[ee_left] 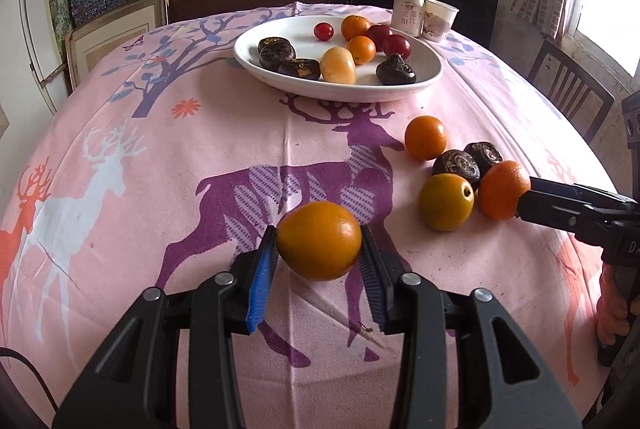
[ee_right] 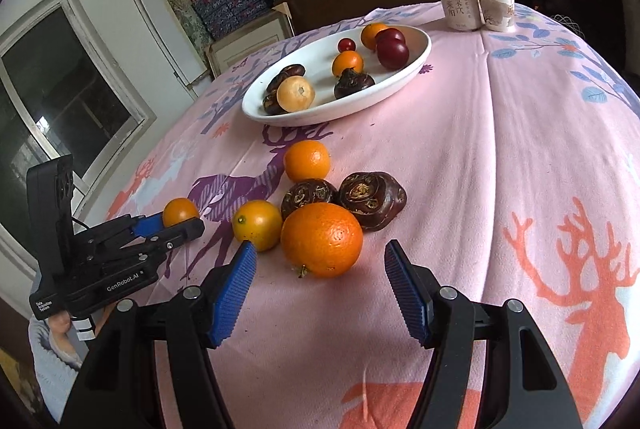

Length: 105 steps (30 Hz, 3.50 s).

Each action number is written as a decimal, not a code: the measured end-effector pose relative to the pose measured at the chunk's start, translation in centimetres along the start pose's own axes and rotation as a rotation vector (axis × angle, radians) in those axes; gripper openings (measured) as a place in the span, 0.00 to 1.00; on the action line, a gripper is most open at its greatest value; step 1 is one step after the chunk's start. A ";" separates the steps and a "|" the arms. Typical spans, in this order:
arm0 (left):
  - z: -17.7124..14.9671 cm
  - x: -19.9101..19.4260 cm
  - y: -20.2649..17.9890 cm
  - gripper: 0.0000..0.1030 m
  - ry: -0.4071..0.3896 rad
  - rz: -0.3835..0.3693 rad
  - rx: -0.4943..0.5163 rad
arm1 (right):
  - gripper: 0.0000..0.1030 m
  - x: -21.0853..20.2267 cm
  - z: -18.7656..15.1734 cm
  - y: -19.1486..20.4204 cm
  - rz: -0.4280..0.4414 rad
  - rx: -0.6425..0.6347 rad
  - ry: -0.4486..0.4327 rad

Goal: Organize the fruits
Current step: 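Grasp a yellow orange with the left tool while the right tool grasps a large orange, then place the yellow orange on the plate with the left tool while the right places the large orange there, then grasp a tangerine with the left tool, then grasp a dark mangosteen with the right tool while the left tool holds the tangerine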

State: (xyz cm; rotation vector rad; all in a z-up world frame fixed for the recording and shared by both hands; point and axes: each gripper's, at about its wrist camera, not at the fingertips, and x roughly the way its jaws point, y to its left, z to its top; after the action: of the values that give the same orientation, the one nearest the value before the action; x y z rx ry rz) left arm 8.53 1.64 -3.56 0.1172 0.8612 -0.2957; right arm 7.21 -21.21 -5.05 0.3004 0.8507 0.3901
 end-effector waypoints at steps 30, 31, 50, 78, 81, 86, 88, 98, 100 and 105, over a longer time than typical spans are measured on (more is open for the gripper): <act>15.9 4.9 0.1 0.38 -0.061 -0.008 -0.139 | 0.42 2.0 12.5 -3.2 0.048 0.221 -0.124; 16.5 5.7 -0.1 0.38 -0.053 -0.014 -0.144 | 0.42 2.8 12.9 -3.4 0.034 0.223 -0.129; 12.5 4.5 1.1 0.65 -0.091 -0.033 -0.197 | 0.56 2.1 11.8 -5.2 0.046 0.252 -0.194; 2.0 2.7 -7.0 0.53 0.029 -0.140 0.136 | 0.65 -0.6 7.0 -7.4 0.107 0.373 -0.167; 2.0 3.5 -7.3 0.43 0.054 -0.150 0.150 | 0.65 -0.4 7.0 -7.2 0.103 0.362 -0.158; 2.3 3.1 -6.3 0.36 0.033 -0.116 0.117 | 0.65 0.2 6.7 -6.8 0.097 0.342 -0.129; 2.7 2.5 -4.8 0.36 0.011 -0.101 0.060 | 0.65 0.3 6.2 -6.5 0.095 0.336 -0.111; 3.4 2.9 -0.6 0.36 0.024 0.003 -0.103 | 0.65 0.4 3.3 -3.1 -0.059 0.134 -0.060; 3.3 3.0 -0.6 0.36 0.026 0.014 -0.099 | 0.62 0.8 3.1 -2.3 -0.089 0.081 -0.045; 3.3 3.2 -0.6 0.36 0.033 0.030 -0.095 | 0.57 1.7 2.4 -0.2 -0.164 -0.053 -0.018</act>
State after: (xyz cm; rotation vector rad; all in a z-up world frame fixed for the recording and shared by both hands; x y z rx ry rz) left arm 12.69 -0.36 -3.89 0.0472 0.9039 -0.2250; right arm 10.12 -20.90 -4.78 0.1831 0.8396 0.2567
